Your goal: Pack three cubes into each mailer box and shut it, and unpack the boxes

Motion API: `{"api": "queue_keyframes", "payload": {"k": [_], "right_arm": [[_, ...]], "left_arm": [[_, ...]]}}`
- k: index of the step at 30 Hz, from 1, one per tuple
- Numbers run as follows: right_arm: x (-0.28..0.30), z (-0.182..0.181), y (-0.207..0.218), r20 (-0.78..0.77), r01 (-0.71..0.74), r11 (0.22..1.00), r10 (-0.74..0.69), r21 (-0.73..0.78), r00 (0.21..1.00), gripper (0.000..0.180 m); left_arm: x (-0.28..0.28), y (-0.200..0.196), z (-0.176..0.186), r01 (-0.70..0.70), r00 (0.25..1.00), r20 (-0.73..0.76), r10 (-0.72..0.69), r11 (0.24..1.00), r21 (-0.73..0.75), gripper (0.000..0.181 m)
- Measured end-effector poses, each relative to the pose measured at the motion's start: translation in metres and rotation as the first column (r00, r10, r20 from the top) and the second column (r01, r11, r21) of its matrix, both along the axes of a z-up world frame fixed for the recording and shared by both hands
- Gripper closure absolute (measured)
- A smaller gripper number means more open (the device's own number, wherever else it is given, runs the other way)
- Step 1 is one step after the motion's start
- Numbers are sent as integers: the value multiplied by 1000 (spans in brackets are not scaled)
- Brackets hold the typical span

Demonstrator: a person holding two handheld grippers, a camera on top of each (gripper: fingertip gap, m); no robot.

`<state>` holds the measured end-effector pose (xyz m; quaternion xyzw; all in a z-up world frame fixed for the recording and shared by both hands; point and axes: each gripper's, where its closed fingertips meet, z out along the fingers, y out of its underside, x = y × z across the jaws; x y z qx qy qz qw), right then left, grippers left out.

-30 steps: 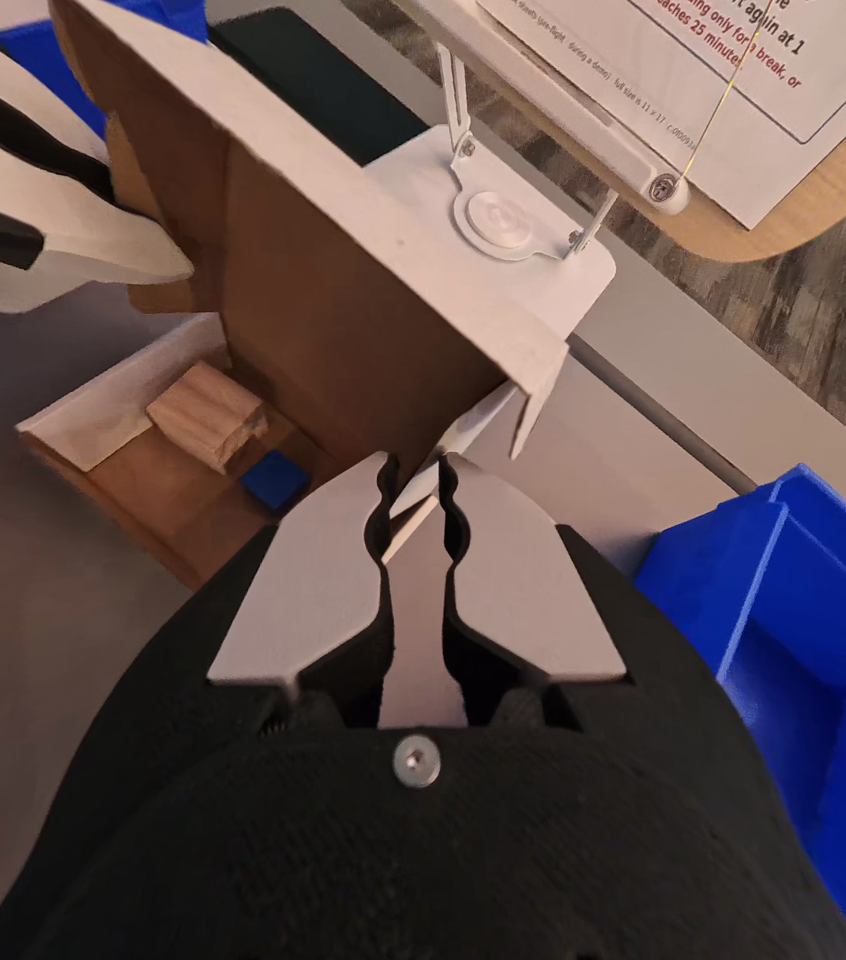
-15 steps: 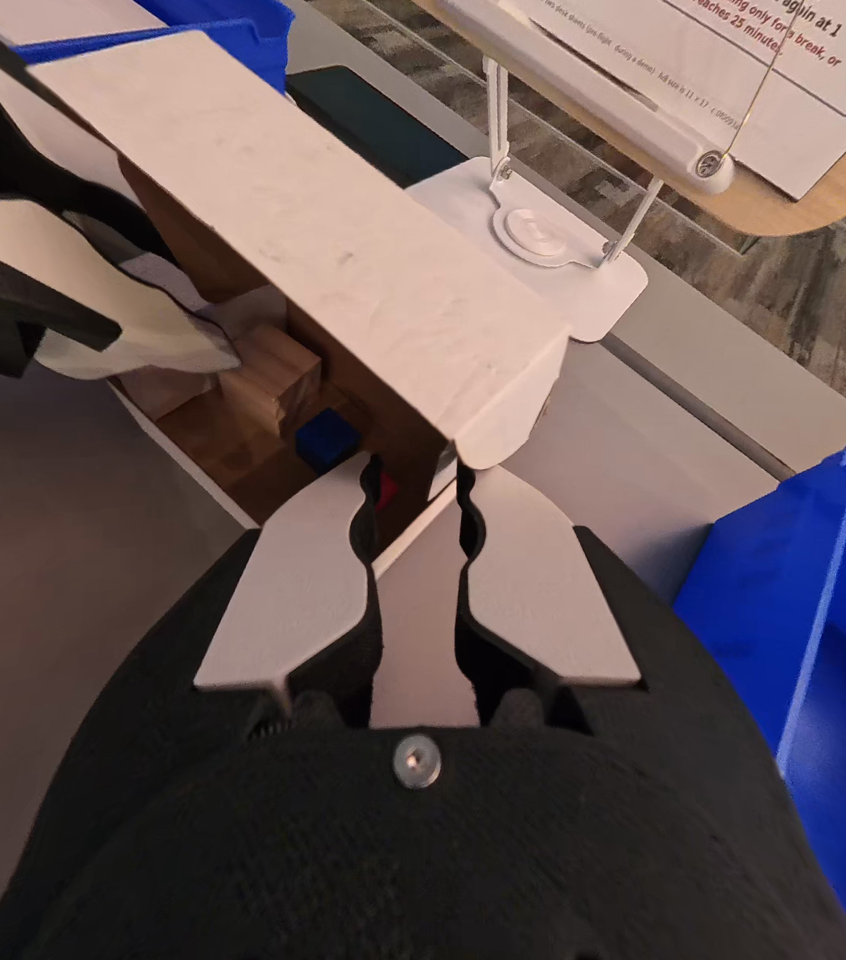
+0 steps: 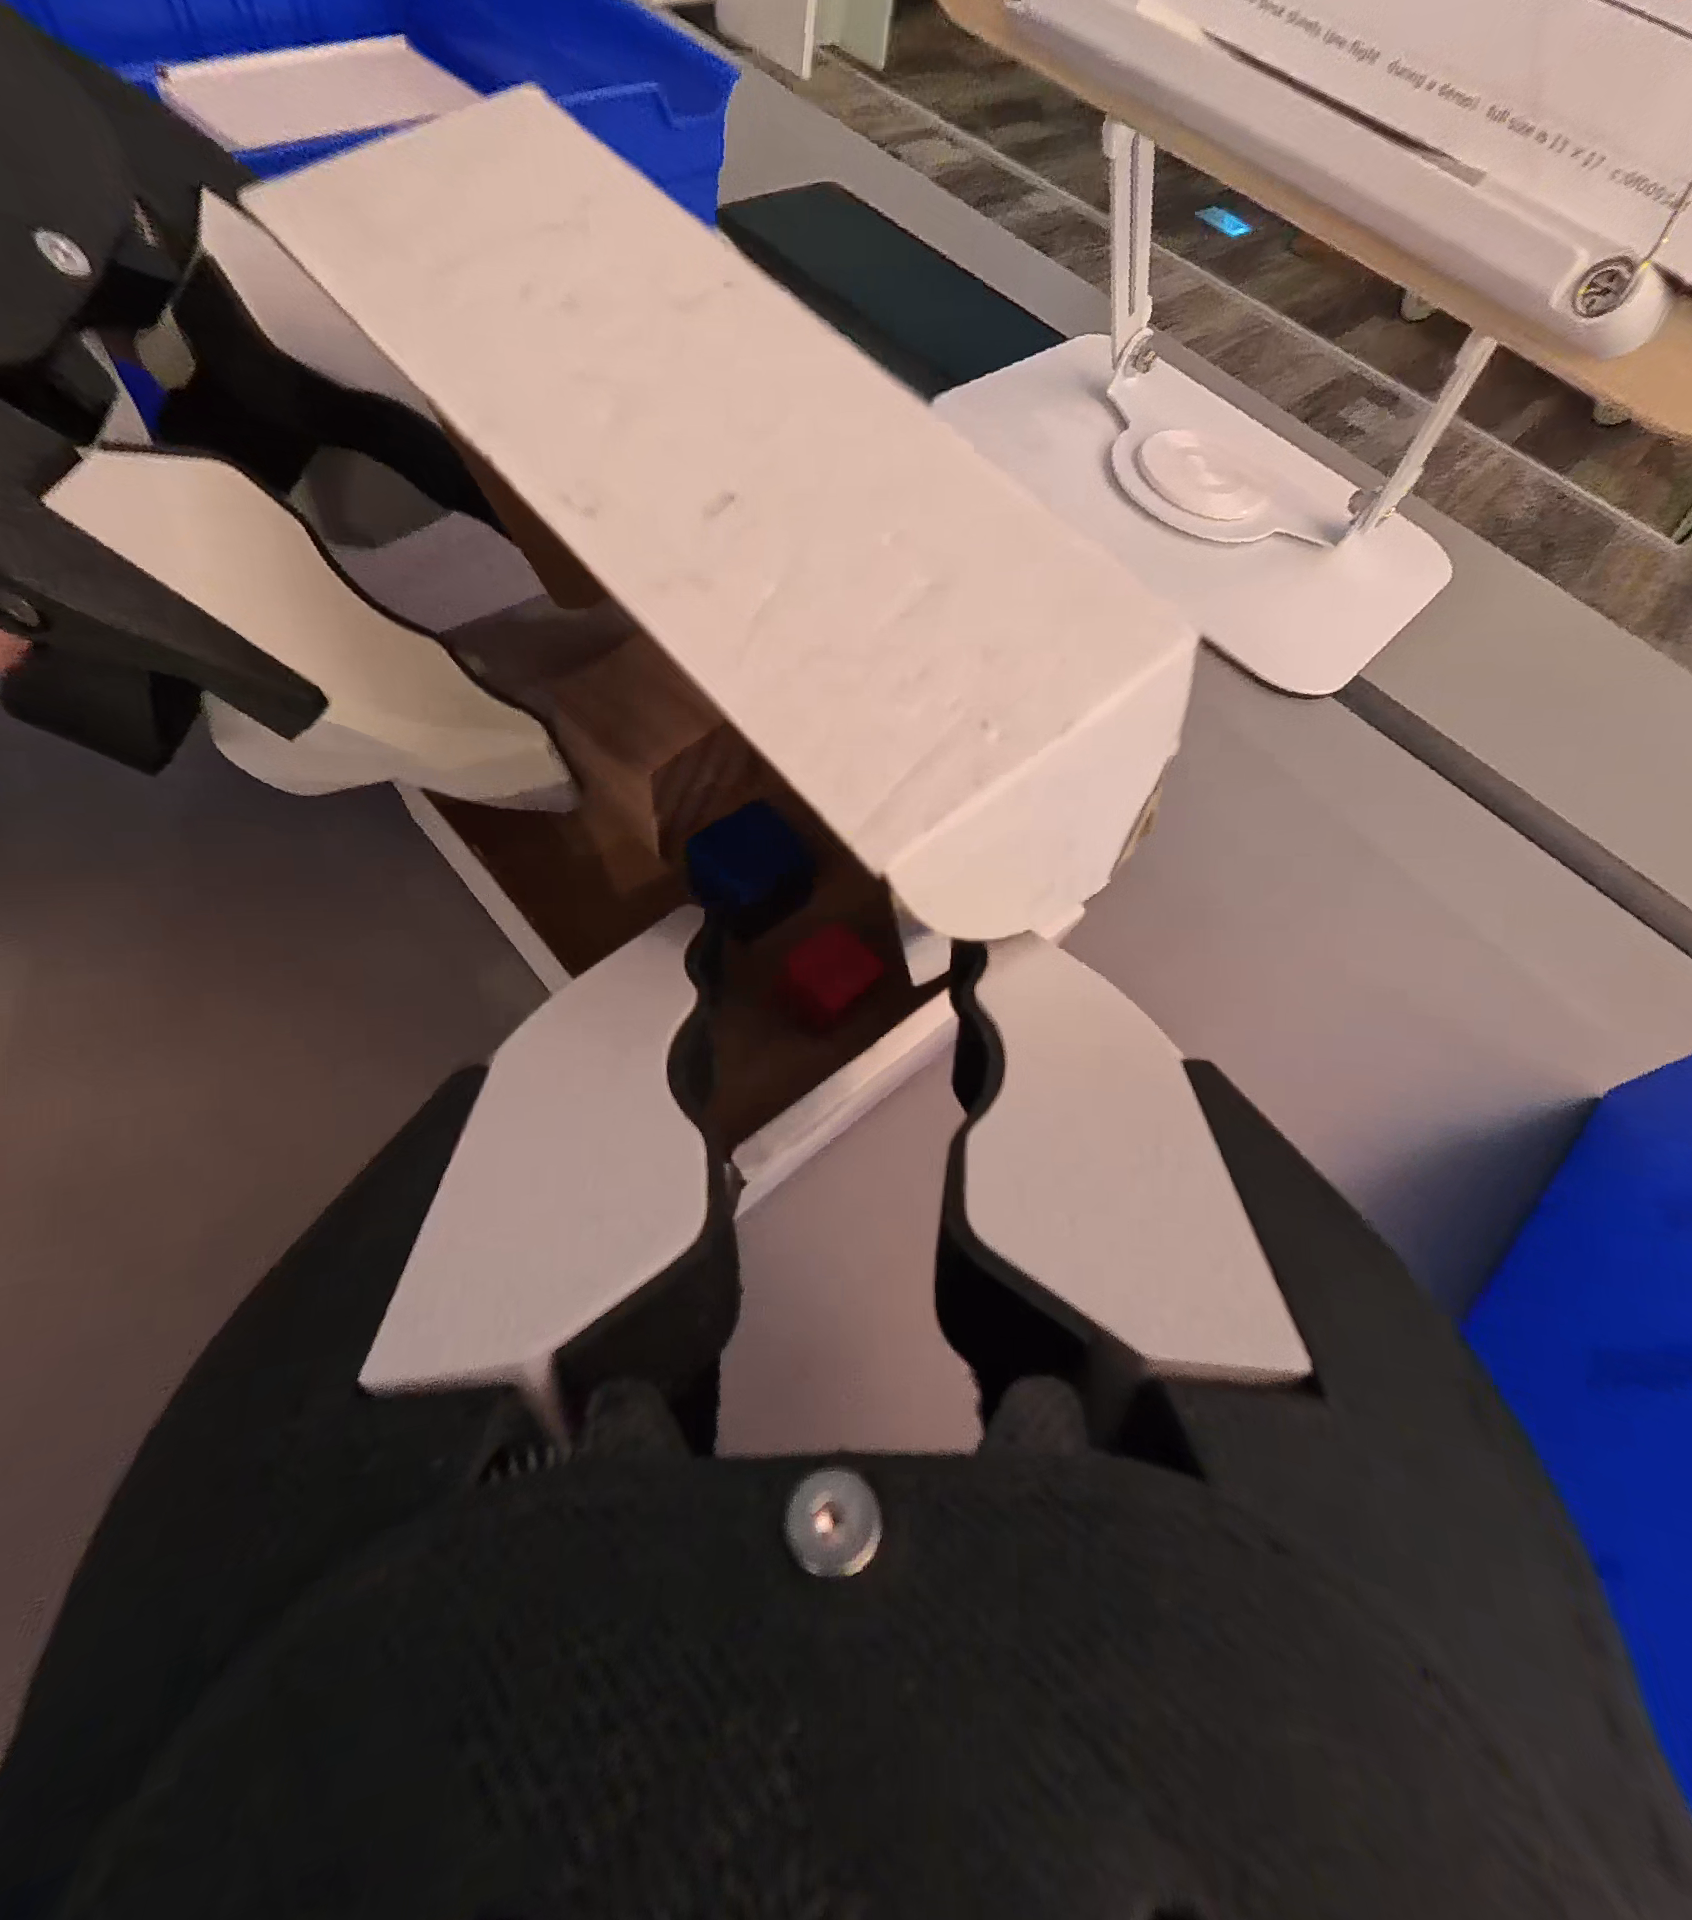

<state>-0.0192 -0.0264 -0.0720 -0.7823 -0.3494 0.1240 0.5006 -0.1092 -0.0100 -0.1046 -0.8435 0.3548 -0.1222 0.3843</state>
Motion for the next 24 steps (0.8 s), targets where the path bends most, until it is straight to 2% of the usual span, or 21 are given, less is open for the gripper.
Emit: {"api": "queue_keyframes", "payload": {"k": [6,15,18,22,24], "right_arm": [[5,-33,-1,168,10,997,2,-74,986,135],[22,-24,2,206,51,998,-40,-46,978,133],[28,-12,-3,164,27,998,-18,-56,986,131],[23,12,-19,33,-72,995,74,-68,997,131],[16,28,-29,-93,-138,988,132,-71,987,131]], "left_arm": [[-3,-9,0,20,1000,-14,-21,999,-39,108],[-18,-19,5,17,999,-46,-20,997,-72,112],[-24,-26,24,37,999,-19,-38,998,-48,115],[-28,-41,81,102,973,203,-108,994,41,122],[-40,-41,105,81,952,285,-111,990,117,127]]}}
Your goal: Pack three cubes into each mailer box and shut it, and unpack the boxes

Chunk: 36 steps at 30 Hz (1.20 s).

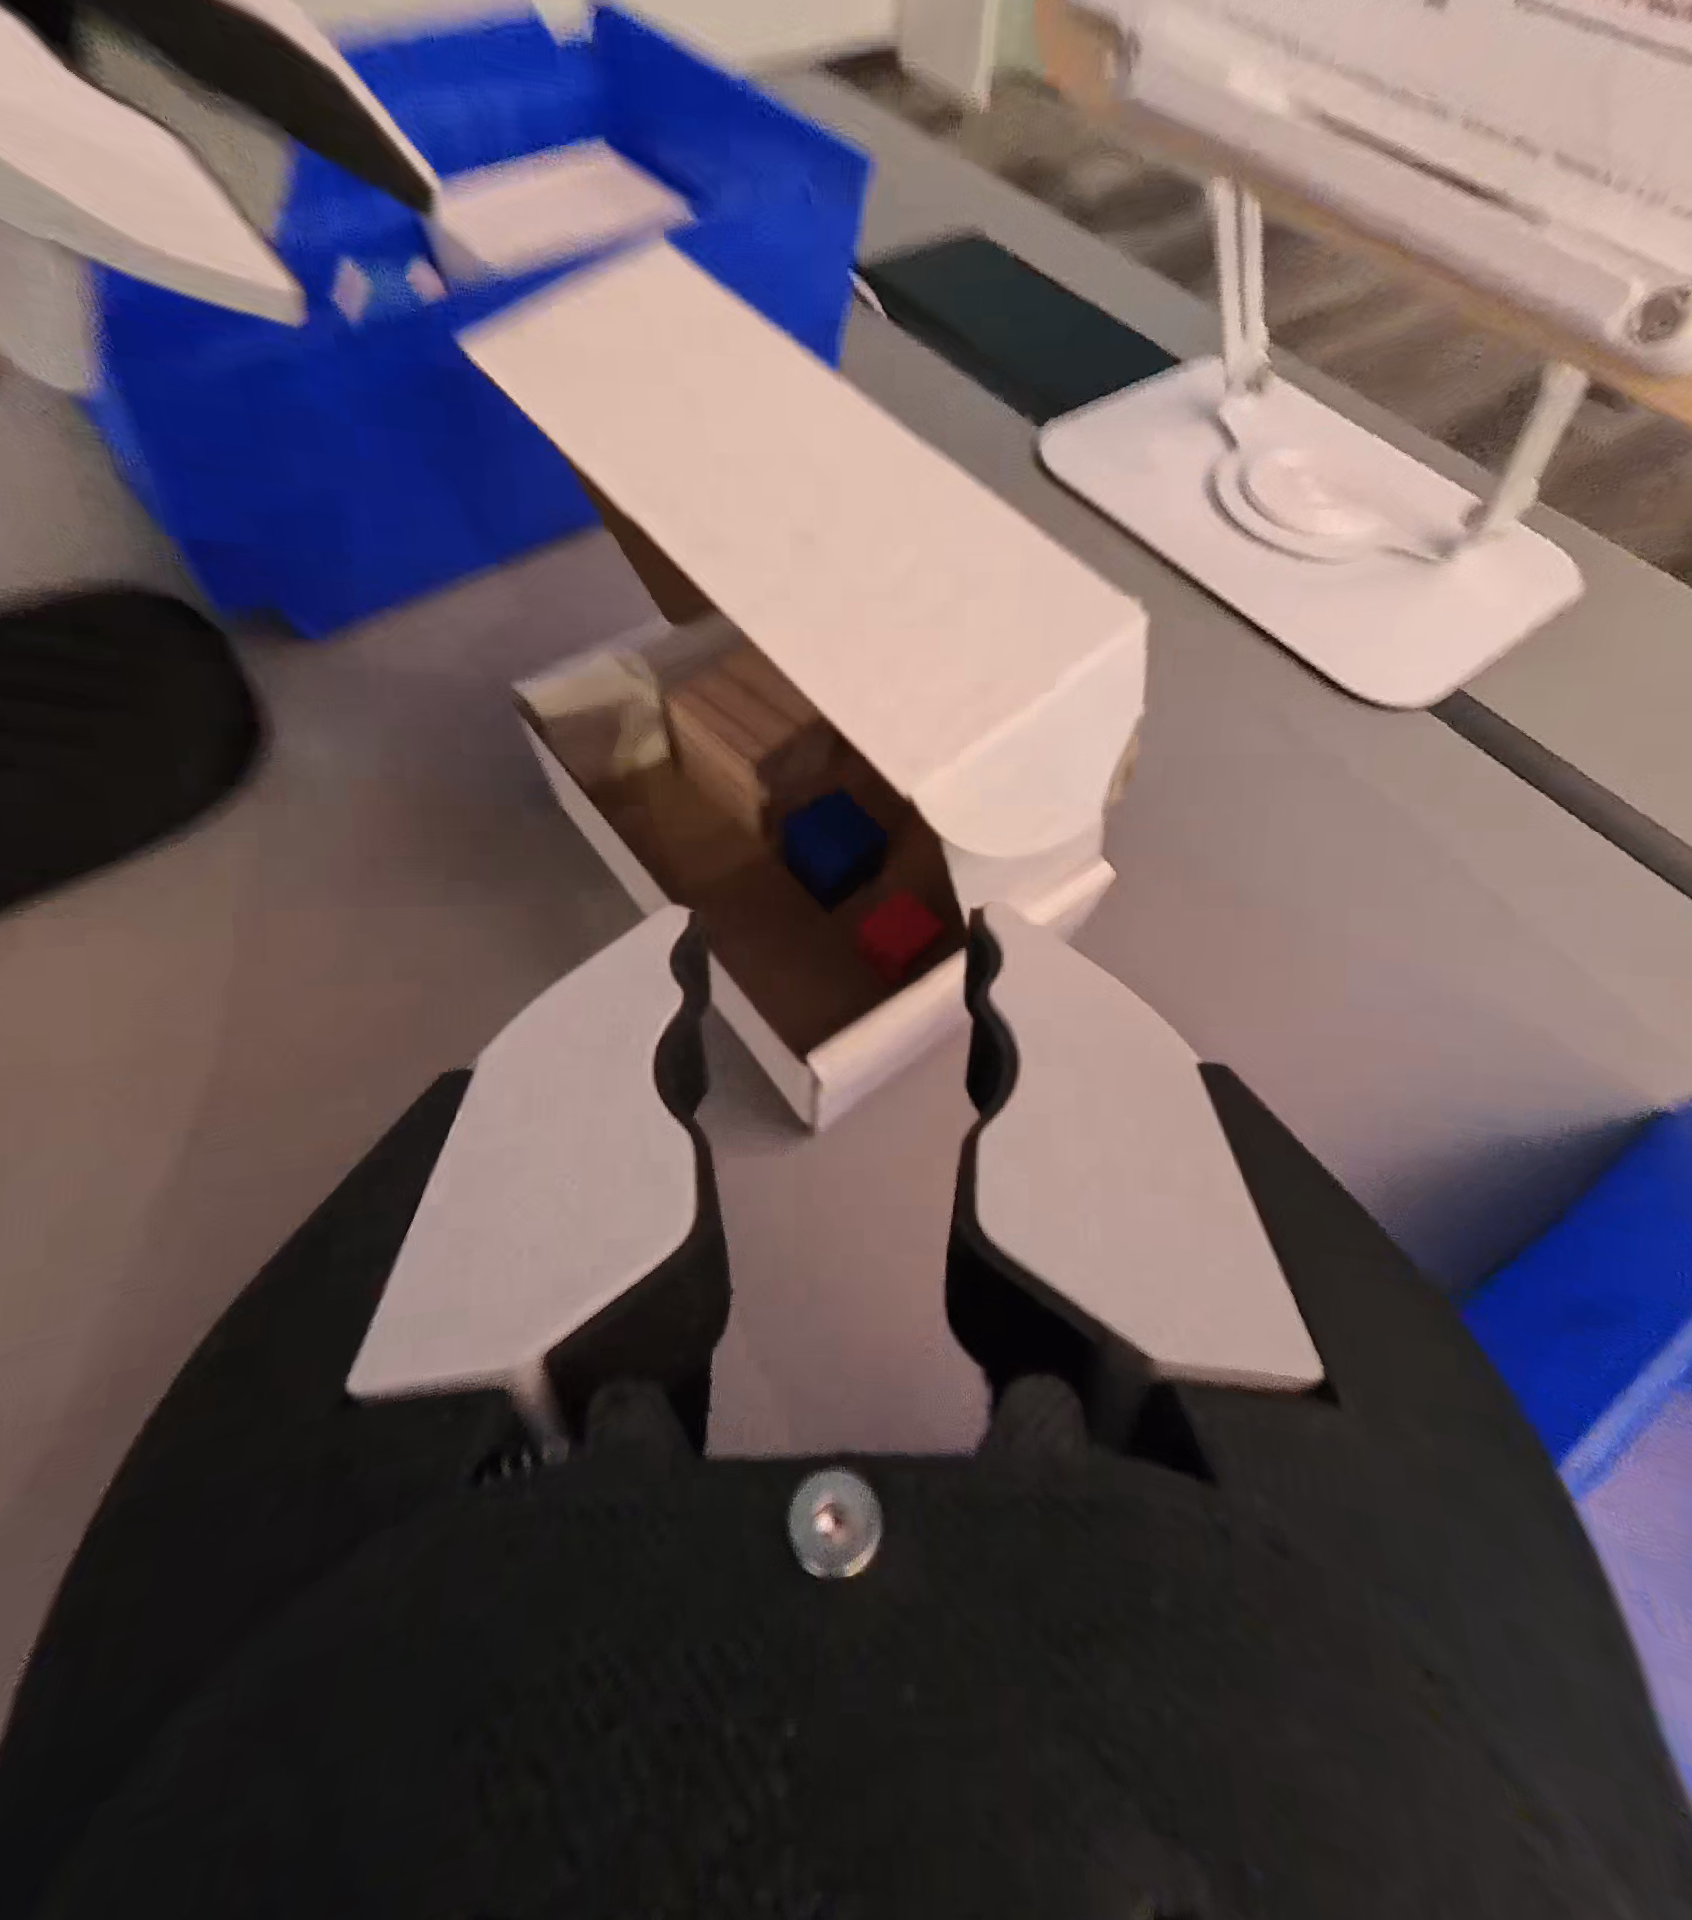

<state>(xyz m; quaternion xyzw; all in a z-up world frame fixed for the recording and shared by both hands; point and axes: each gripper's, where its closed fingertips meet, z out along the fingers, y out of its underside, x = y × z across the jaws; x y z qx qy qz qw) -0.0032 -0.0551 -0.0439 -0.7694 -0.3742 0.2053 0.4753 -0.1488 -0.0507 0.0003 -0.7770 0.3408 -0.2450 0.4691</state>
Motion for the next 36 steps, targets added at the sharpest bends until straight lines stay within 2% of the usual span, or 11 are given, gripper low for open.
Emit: {"api": "queue_keyframes", "payload": {"k": [4,8,12,14,17,21,23,26,28,33,36], "right_arm": [[5,36,0,-154,19,995,-4,101,988,132],[39,57,18,-158,236,937,-200,256,967,134],[48,69,26,-160,294,911,-257,289,953,134],[42,75,31,-159,239,941,-204,240,966,121],[24,77,33,-114,16,997,-8,78,994,119],[14,65,25,86,-274,961,275,-23,957,116],[16,56,29,191,-308,951,305,-14,933,113],[15,41,34,305,-353,935,332,16,893,106],[11,32,37,352,-398,916,358,46,865,106],[-4,26,40,368,-439,896,389,60,845,105],[-10,27,36,379,-454,889,399,65,835,109]], "left_arm": [[-28,15,-3,-118,989,-78,124,990,74,145],[-31,26,-25,-172,946,-258,198,978,119,149],[-28,38,-25,-187,915,-324,240,964,187,152],[-19,40,-15,-148,946,-269,182,979,144,152],[-10,44,5,-82,981,-174,81,997,5,140],[3,41,24,99,986,-123,-111,990,-106,123],[7,33,19,207,960,-164,-228,969,-138,112],[-1,41,-6,225,897,-368,-245,970,-97,84],[0,47,-19,264,853,-463,-241,964,-15,85],[25,48,-25,357,835,-467,-291,933,57,73],[32,38,-34,434,793,-496,-355,899,51,79]]}}
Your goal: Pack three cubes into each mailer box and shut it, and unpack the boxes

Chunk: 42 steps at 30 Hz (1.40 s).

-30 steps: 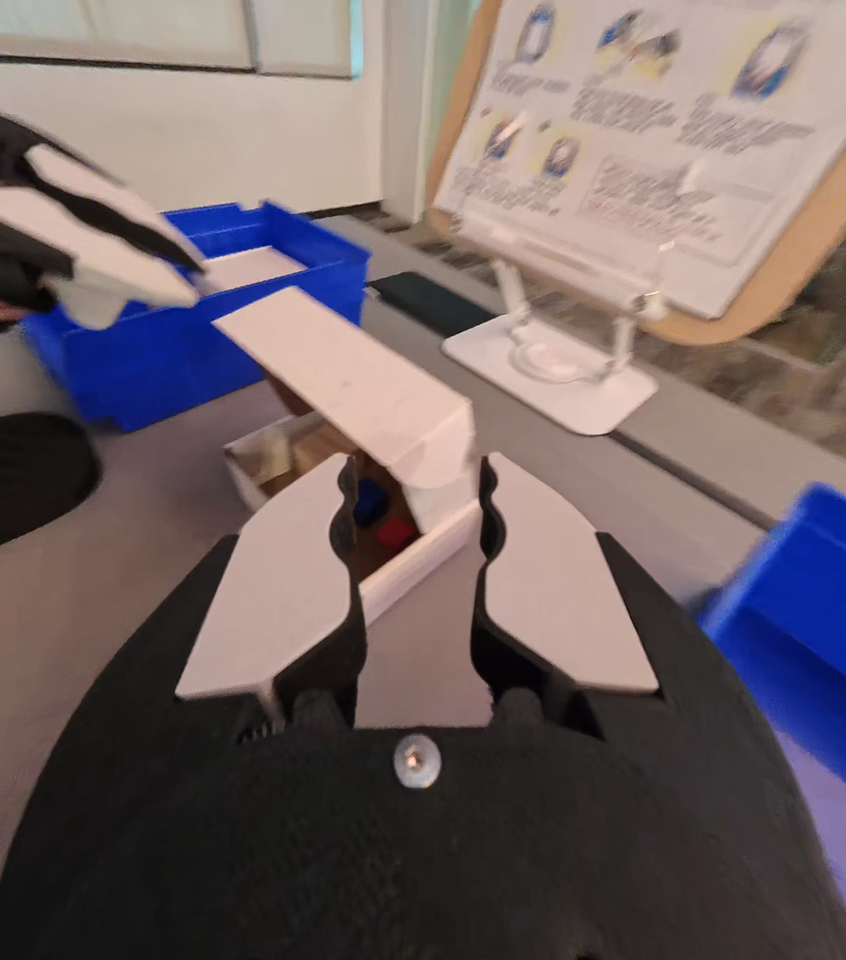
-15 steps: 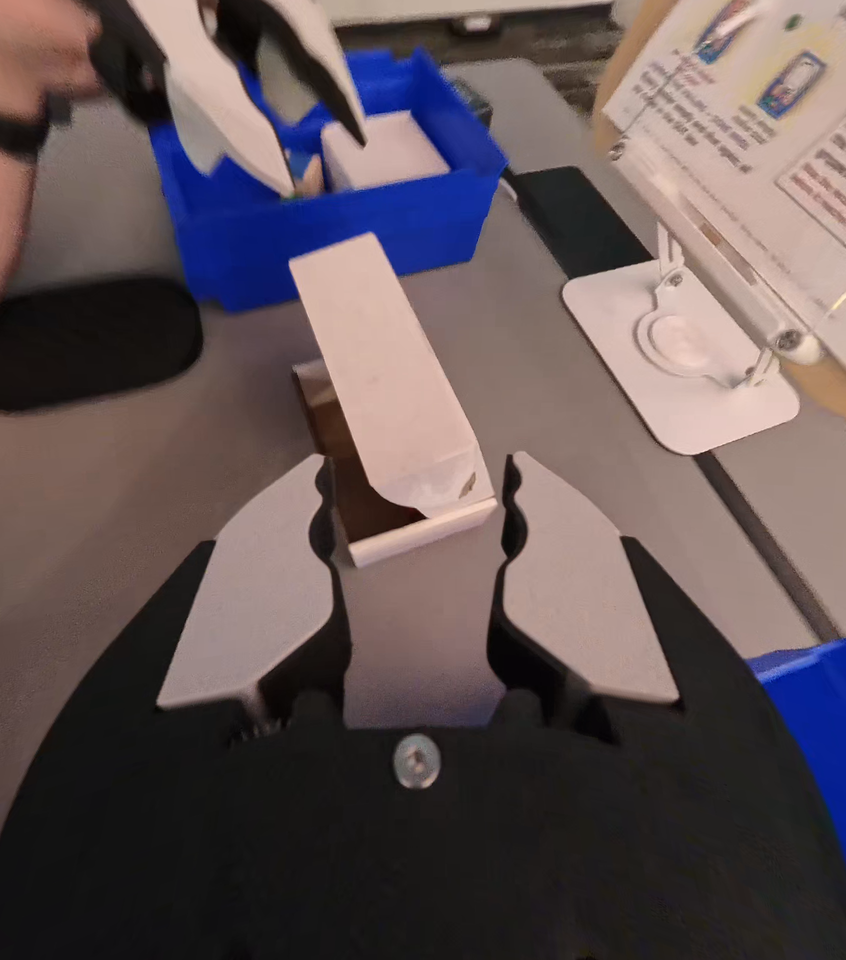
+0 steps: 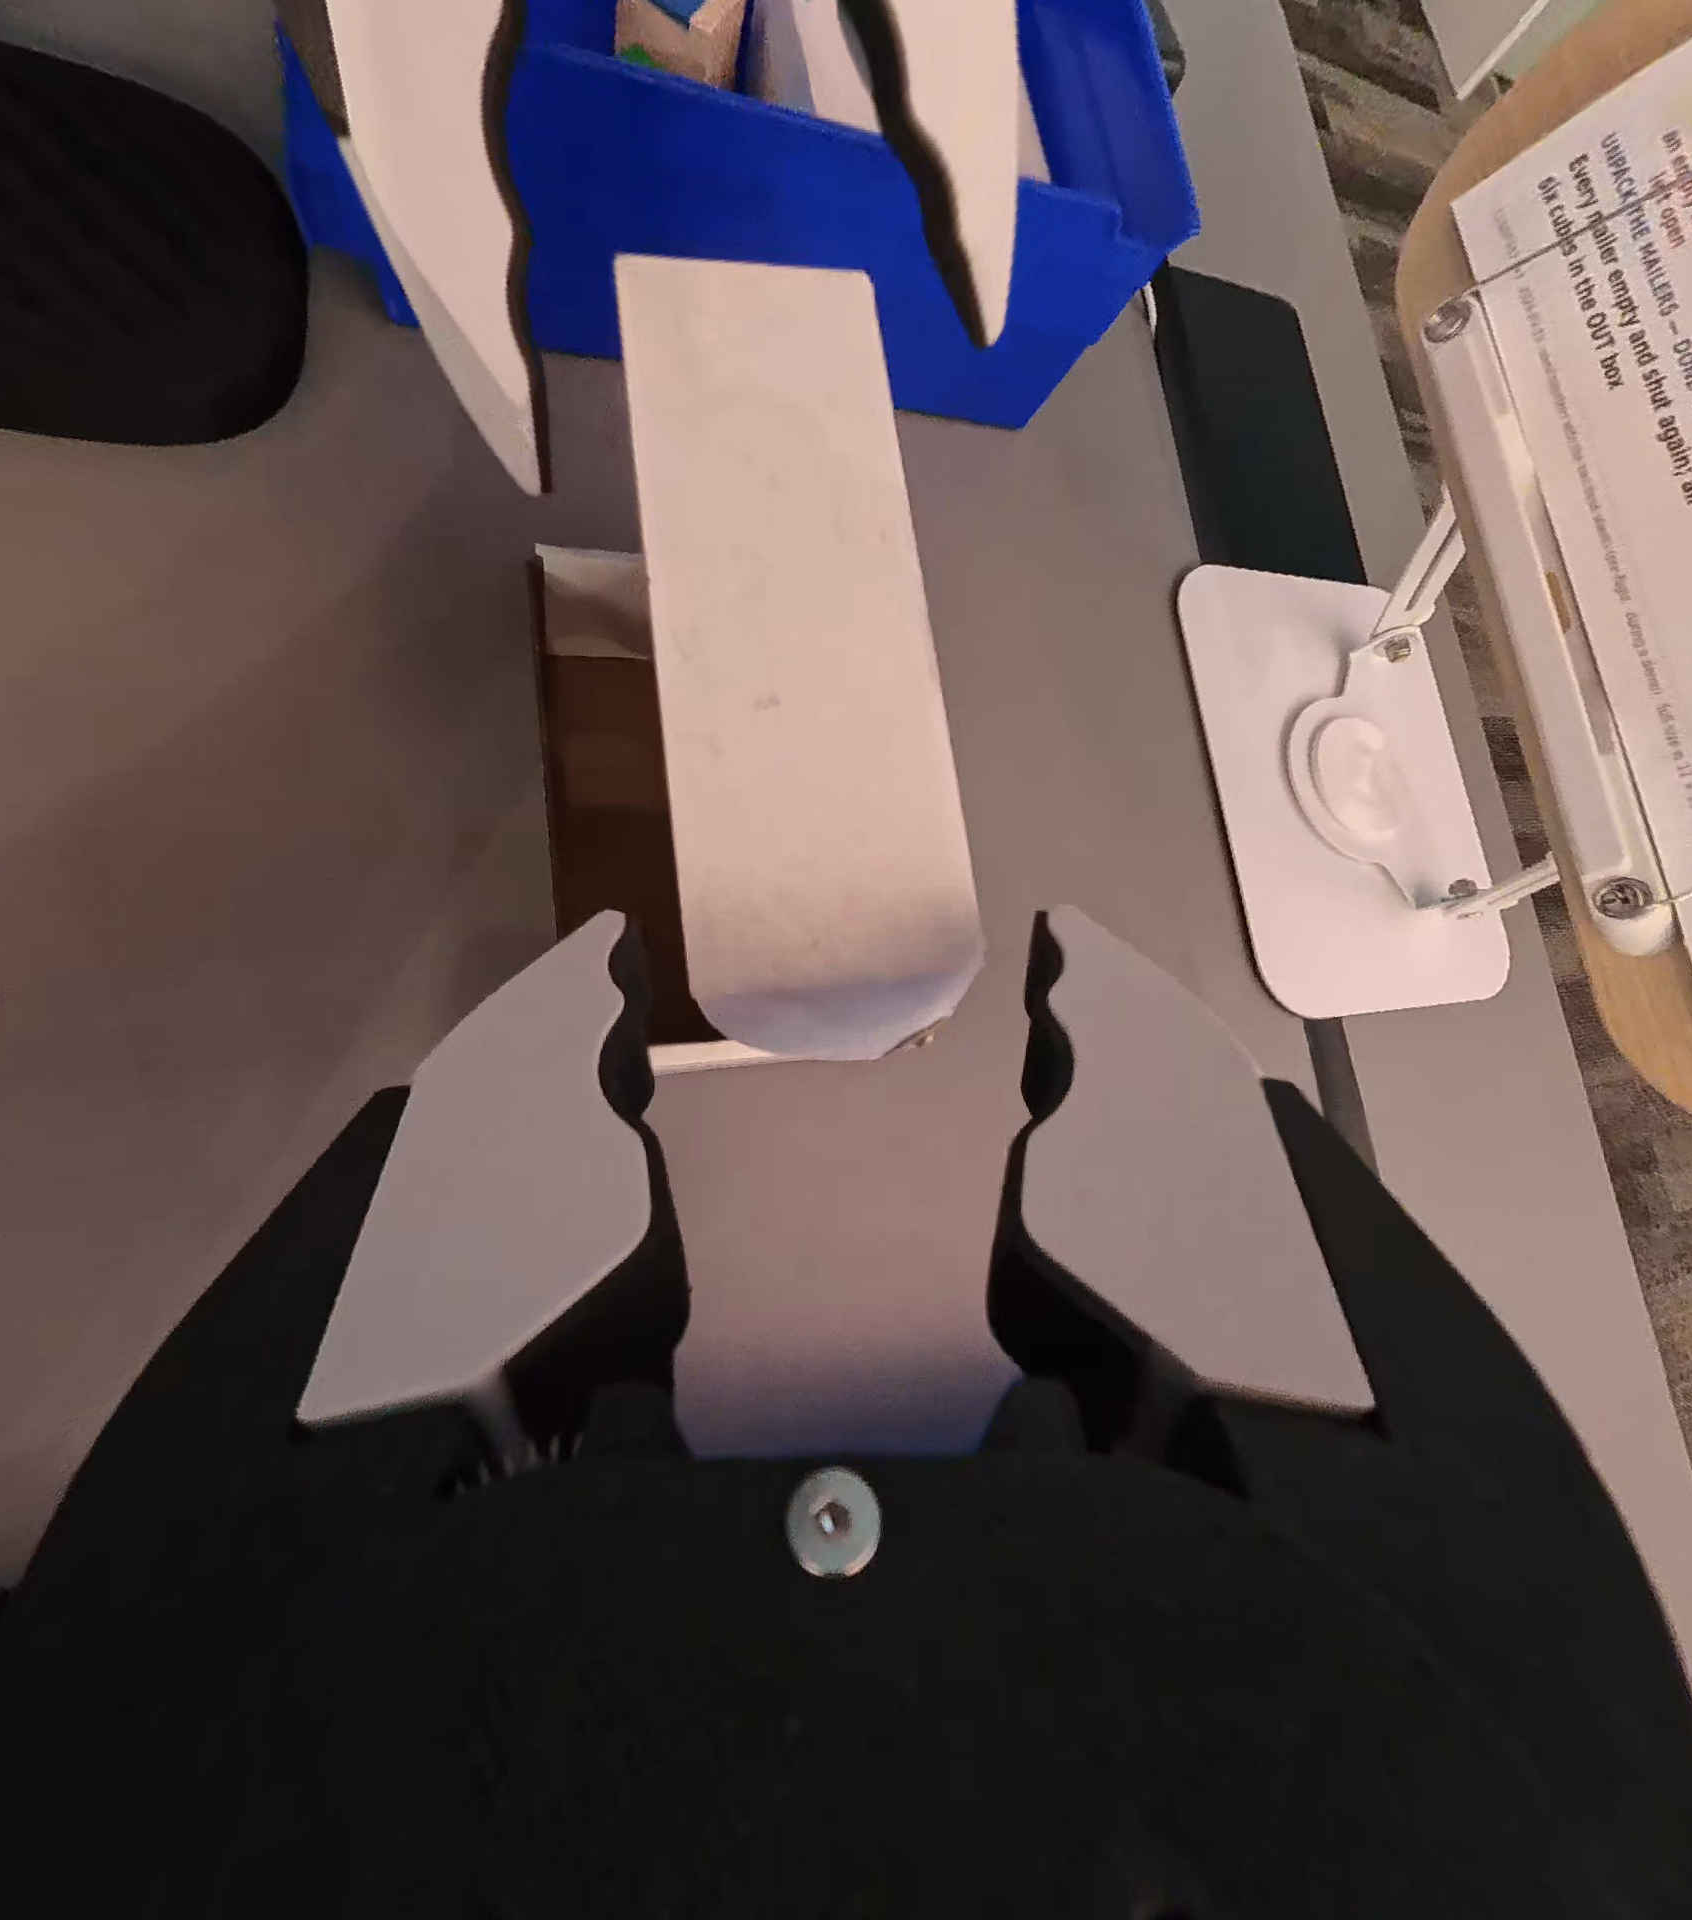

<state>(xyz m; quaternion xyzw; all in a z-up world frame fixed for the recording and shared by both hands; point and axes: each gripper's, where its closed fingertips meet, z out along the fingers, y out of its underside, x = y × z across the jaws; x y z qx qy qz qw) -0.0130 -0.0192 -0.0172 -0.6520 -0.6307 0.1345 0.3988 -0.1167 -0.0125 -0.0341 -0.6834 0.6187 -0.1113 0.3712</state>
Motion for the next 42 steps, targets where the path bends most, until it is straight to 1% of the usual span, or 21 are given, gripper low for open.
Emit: {"api": "queue_keyframes", "payload": {"k": [3,6,7,13,18,21,25,28,30,32,35,37,39,42], "right_arm": [[-1,-3,-2,32,4,1000,-5,7,999,113],[-1,-6,-4,60,7,1000,-8,7,998,119],[-1,-7,-5,75,6,1000,-7,6,997,121],[0,-16,-21,163,-5,999,11,-33,987,122],[2,-26,-33,246,-2,998,19,-70,969,121],[3,-33,-41,281,0,993,33,-114,959,120],[4,-39,-44,291,7,988,39,-156,956,119],[4,-35,-41,265,19,990,19,-141,964,119],[6,-28,-38,232,41,993,-14,-113,973,113],[8,-22,-36,199,73,993,-54,-89,978,110],[14,-21,-36,200,145,989,-136,-31,970,109],[20,-24,-38,182,202,979,-203,20,962,109],[23,-31,-46,114,244,968,-249,49,962,110],[26,-40,-49,-16,348,929,-349,129,937,116]], "left_arm": [[3,-3,-4,20,1000,-8,-20,1000,6,92],[2,-4,-5,25,1000,-15,-25,1000,14,114],[1,-5,-6,29,999,-24,-29,1000,12,116],[-1,-22,-16,62,992,-112,-66,997,-35,115],[-2,-35,-26,78,978,-190,-90,995,-68,111],[-1,-42,-33,88,970,-219,-108,991,-98,107],[-1,-46,-38,86,967,-228,-112,989,-119,104],[-10,-42,-36,19,972,-230,-51,990,-136,103],[-23,-37,-31,-61,973,-227,32,990,-124,92],[-36,-42,-29,-133,979,-173,109,982,-132,90],[-51,-48,-31,-251,964,-103,245,967,-52,95],[-49,-54,-36,-309,949,-66,308,951,-4,102],[-41,-60,-41,-348,936,-43,350,937,43,110],[-28,-54,-46,-410,907,-41,420,899,154,118]]}}
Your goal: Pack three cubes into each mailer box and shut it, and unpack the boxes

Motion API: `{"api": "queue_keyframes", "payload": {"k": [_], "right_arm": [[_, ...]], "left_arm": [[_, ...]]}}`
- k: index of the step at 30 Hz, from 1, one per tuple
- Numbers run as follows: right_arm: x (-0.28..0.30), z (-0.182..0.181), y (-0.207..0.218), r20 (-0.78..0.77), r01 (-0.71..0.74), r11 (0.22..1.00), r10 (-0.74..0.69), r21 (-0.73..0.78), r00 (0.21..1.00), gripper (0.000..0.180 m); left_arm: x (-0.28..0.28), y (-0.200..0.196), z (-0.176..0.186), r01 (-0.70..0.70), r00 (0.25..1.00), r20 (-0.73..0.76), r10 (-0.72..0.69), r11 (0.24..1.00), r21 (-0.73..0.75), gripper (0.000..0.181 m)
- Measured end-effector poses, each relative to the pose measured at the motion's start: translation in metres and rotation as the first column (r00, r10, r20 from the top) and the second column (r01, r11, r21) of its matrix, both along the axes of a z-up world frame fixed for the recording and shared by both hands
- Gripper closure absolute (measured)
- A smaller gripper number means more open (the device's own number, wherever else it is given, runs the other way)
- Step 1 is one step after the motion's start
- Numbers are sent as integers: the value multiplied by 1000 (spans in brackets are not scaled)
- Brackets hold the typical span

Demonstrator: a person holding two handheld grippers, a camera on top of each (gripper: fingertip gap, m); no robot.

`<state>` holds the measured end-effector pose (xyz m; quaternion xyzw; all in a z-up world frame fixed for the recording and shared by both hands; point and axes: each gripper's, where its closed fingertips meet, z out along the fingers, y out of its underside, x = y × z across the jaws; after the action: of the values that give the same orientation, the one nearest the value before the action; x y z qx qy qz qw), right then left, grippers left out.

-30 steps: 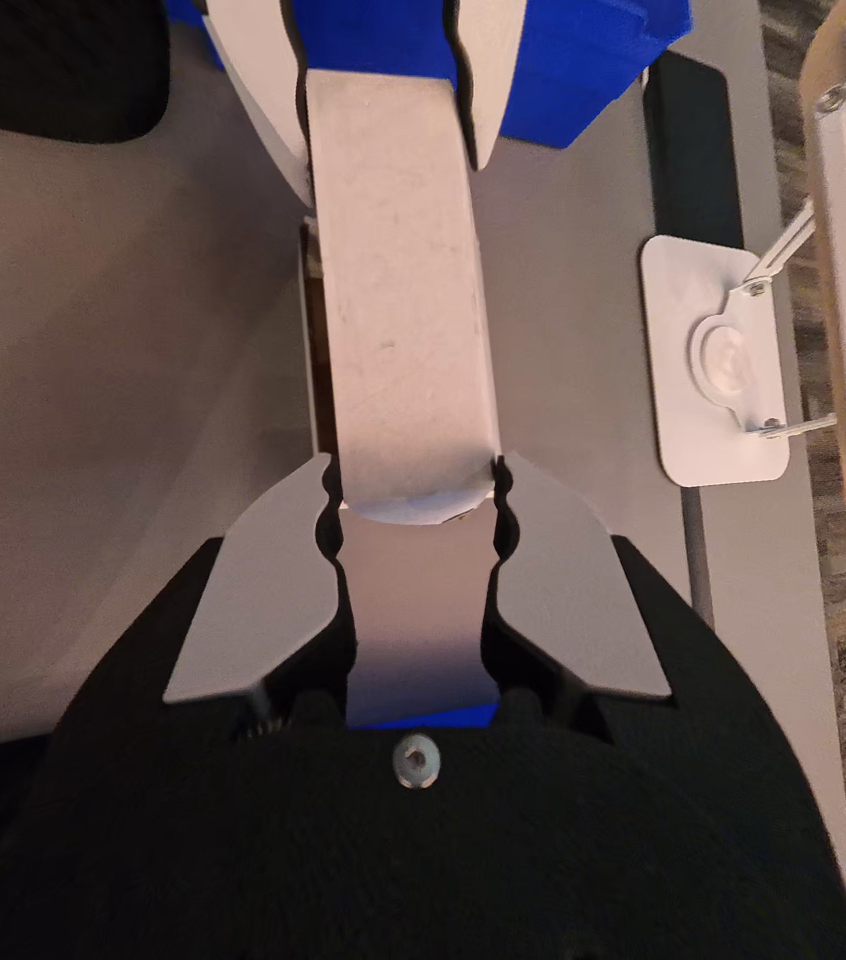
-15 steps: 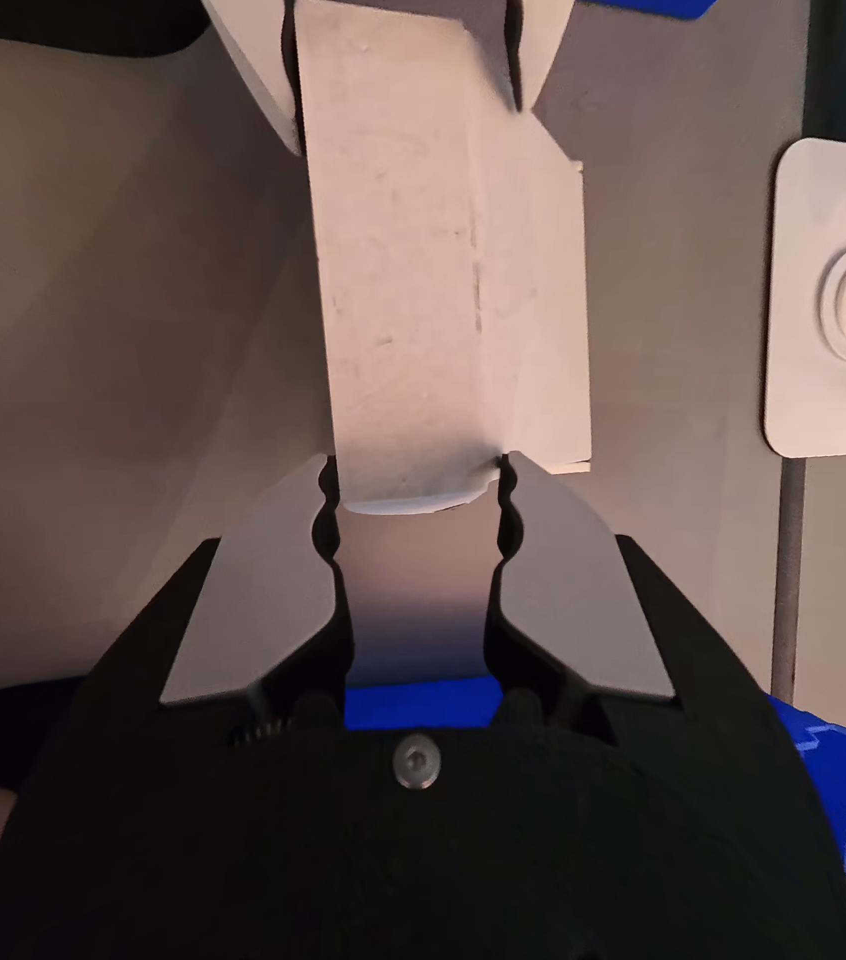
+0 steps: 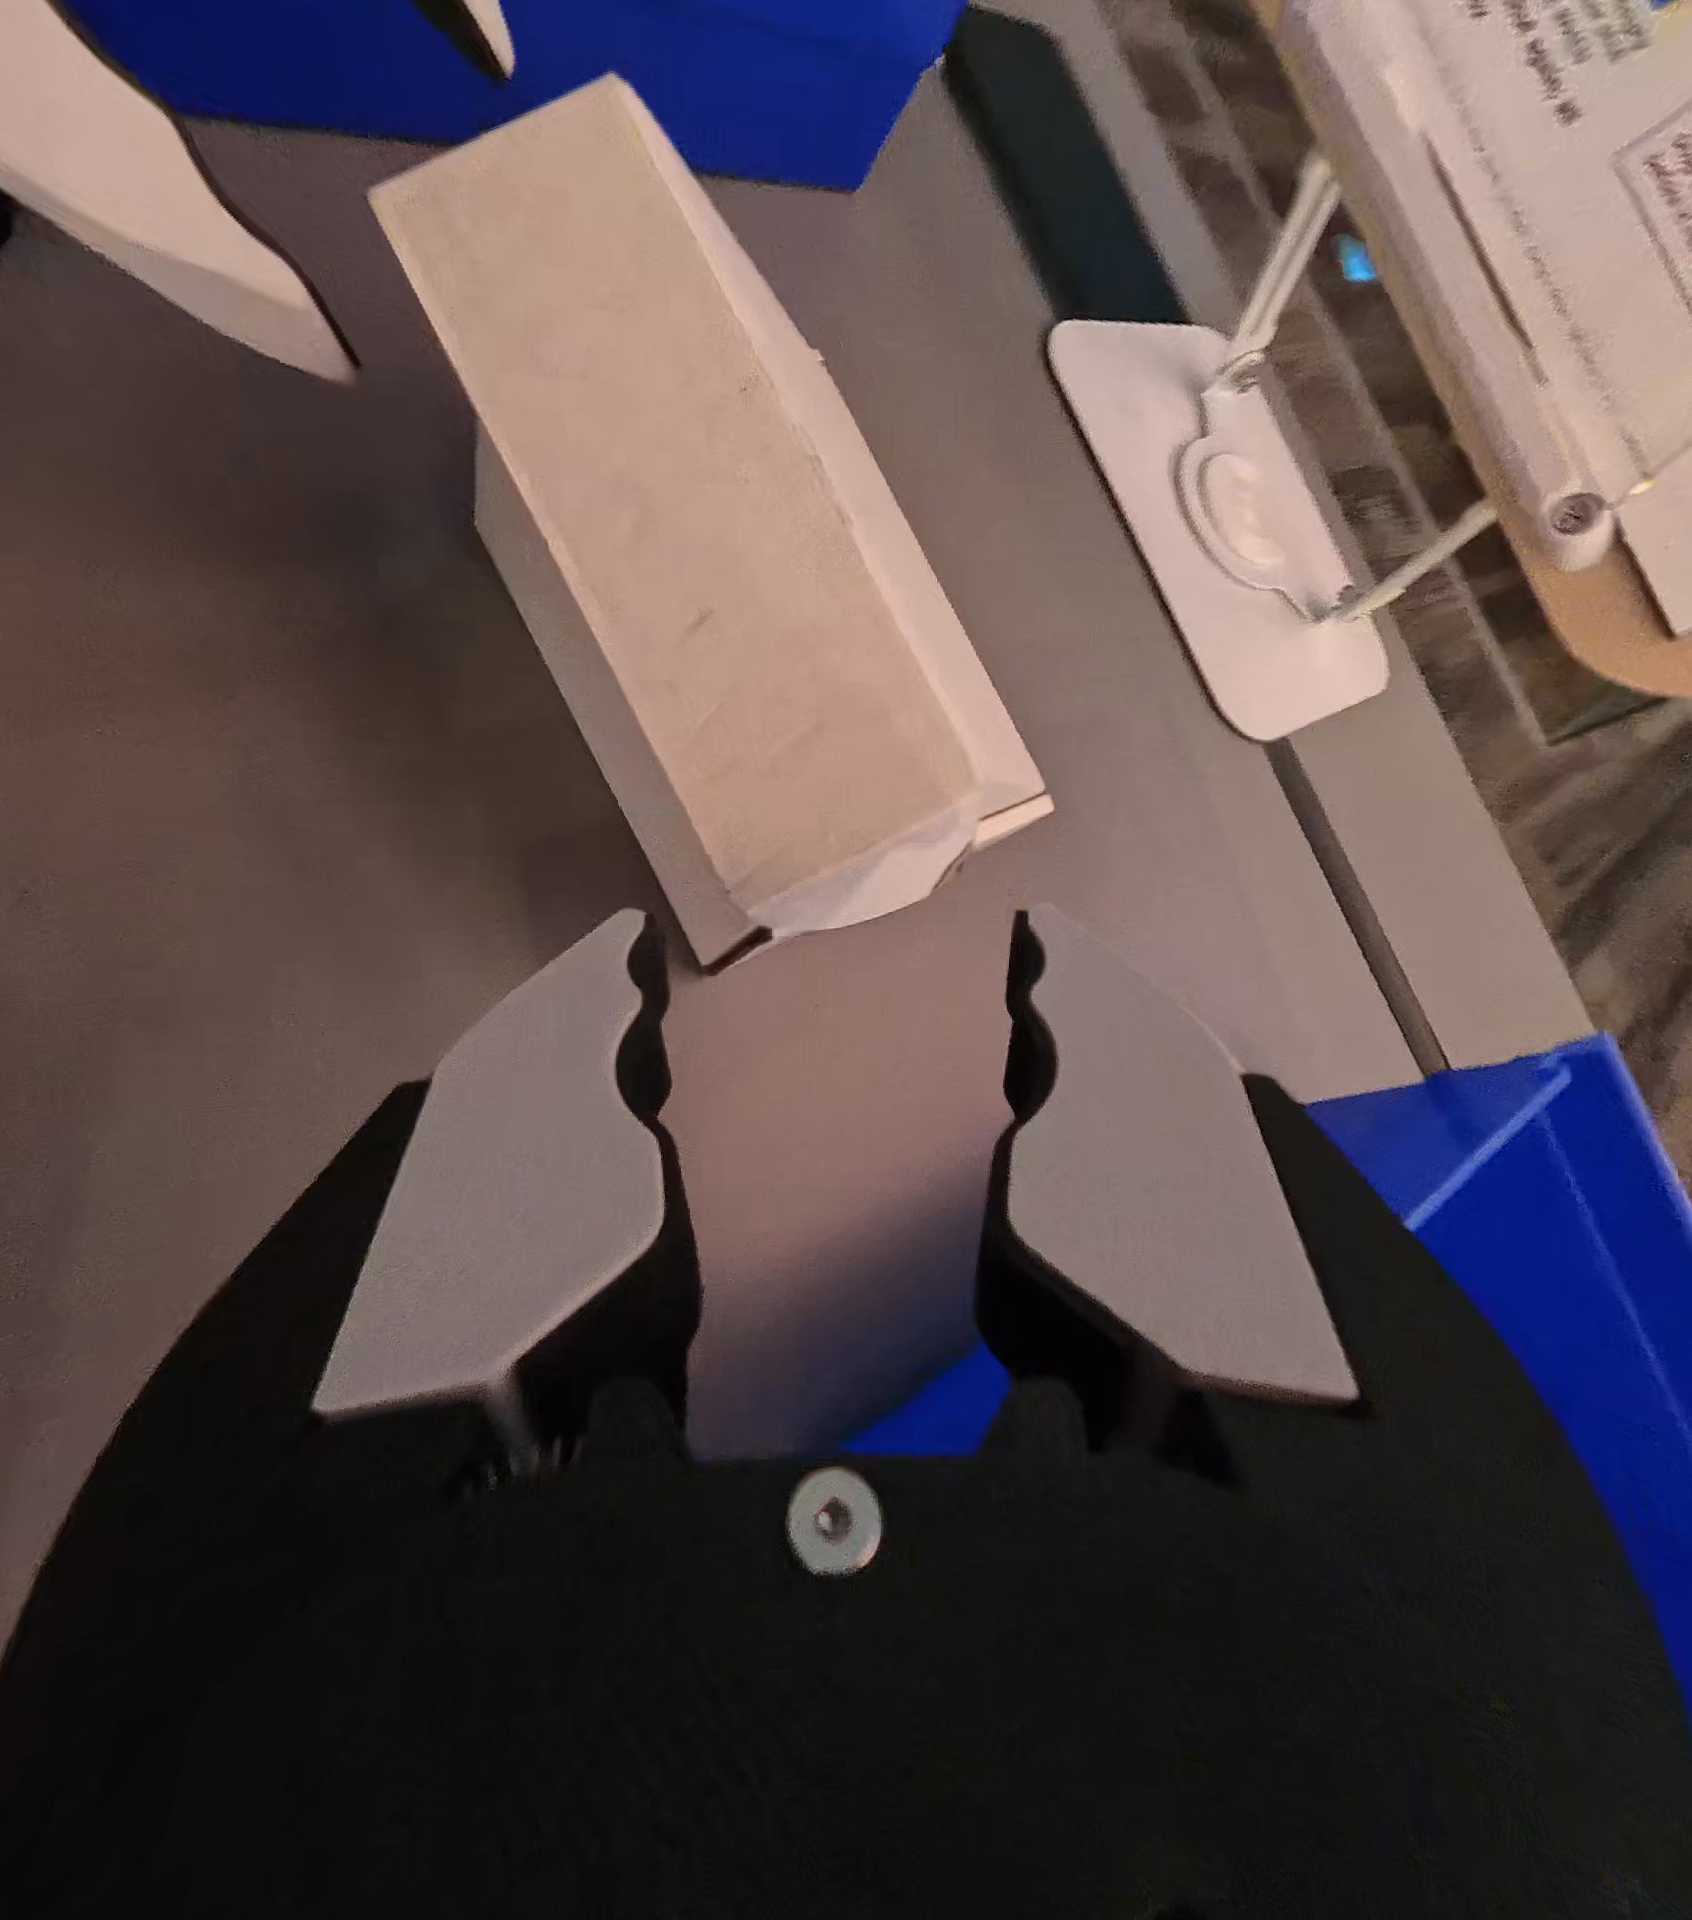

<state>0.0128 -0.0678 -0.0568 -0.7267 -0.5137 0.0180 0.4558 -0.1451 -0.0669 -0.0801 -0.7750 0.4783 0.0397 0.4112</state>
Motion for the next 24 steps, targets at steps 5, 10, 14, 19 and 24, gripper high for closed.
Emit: {"api": "queue_keyframes", "payload": {"k": [5,10,14,19,24], "right_arm": [[1,-15,7,-47,161,975,-155,155,987,133],[-6,-15,12,-58,170,958,-161,232,985,141],[-8,-4,11,-70,177,937,-163,302,984,163],[-5,10,14,-162,240,914,-196,327,967,167],[-6,11,19,-229,283,924,-226,257,947,171]], "left_arm": [[10,13,-12,-88,996,8,88,996,-1,126],[8,21,-19,-104,994,35,103,994,28,138],[7,25,-10,-89,995,44,84,990,108,164],[12,25,1,-80,986,154,69,994,71,172],[12,29,5,-85,960,267,85,996,-12,171]]}}
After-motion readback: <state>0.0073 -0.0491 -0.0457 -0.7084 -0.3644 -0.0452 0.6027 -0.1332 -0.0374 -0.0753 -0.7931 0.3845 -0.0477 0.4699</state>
